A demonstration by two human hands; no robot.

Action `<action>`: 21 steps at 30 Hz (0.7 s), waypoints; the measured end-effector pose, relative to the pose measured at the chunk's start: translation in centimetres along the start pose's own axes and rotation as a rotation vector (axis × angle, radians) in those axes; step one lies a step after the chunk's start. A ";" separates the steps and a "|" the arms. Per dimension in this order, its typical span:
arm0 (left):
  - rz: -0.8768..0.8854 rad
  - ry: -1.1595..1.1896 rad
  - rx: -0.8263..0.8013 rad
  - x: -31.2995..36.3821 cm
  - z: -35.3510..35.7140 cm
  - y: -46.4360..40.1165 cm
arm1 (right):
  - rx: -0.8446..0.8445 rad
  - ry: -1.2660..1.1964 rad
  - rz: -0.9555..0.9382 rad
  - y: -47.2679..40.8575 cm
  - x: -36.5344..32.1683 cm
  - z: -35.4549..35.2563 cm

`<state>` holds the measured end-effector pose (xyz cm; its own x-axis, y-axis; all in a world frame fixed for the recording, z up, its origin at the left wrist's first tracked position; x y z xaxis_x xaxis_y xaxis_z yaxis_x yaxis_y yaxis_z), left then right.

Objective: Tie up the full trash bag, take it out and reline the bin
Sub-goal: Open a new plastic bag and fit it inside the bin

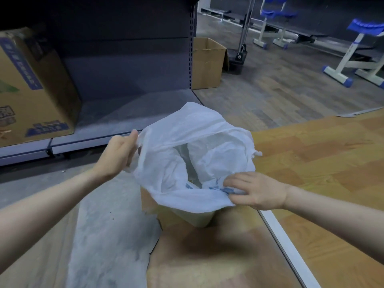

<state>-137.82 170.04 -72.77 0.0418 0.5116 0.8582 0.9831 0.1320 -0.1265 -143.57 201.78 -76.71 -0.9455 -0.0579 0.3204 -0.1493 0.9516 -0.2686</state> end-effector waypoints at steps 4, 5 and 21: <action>-0.088 -0.437 -0.280 -3.6 -0.5 0.1 | -0.037 0.107 -0.003 2.8 -0.3 1.4; -0.093 -0.540 -0.352 -4.0 -0.2 0.4 | -0.053 0.116 -0.007 3.1 -0.3 1.5; 0.213 -0.459 0.219 -1.4 -3.6 -0.1 | 0.217 -0.232 0.515 -1.3 0.3 -2.5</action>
<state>-137.35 166.24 -72.21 0.1057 0.8577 0.5032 0.8994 0.1334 -0.4163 -142.96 201.29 -73.96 -0.9465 0.3068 -0.0997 0.3121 0.7930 -0.5232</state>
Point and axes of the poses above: each hand's wrist, its own y-axis away from the middle knuckle, its own z-axis out of the palm, x = y × z, the point moved 3 cm from there along -y, towards the middle knuckle, and after that the axes turned 9 degrees about -x, right-handed, at the moved point
